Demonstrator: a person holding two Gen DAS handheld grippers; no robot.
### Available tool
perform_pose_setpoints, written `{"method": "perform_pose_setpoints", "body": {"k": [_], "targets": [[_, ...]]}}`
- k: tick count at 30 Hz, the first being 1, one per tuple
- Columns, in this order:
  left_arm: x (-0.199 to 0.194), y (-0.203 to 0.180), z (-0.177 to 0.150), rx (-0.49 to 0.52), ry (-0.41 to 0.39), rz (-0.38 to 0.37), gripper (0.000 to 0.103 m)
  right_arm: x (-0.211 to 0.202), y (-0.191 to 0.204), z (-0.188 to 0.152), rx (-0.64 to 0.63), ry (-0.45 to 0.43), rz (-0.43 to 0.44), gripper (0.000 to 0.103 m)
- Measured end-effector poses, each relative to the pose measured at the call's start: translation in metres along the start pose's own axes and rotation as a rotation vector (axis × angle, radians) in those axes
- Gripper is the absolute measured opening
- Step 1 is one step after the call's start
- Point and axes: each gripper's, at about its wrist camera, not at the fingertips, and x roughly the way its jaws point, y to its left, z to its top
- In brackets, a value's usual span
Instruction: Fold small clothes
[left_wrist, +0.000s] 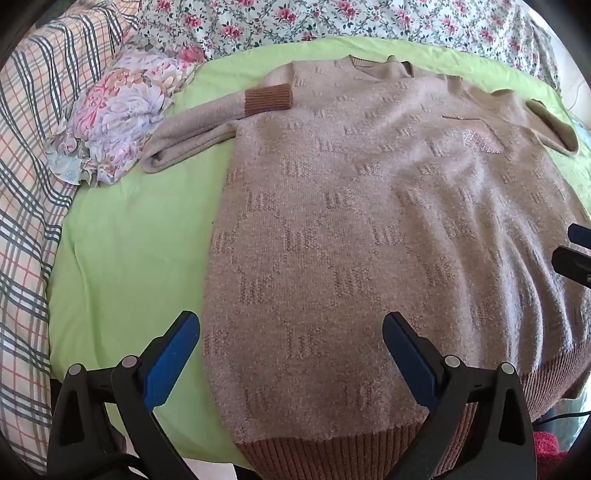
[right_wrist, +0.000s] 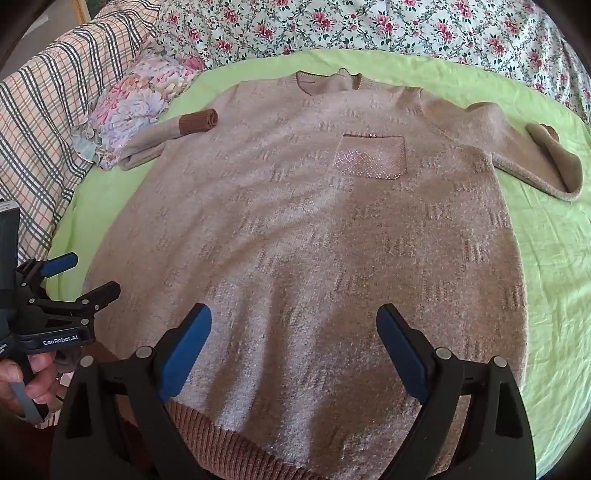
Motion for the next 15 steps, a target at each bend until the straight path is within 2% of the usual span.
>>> {"method": "perform_pose_setpoints", "body": {"k": [15], "targets": [[0.0003, 0.001, -0.0008, -0.003, -0.007, 0.007, 0.1, 0.0017, 0.0, 0.0009, 0.002, -0.011, 0.019, 0.091]]}}
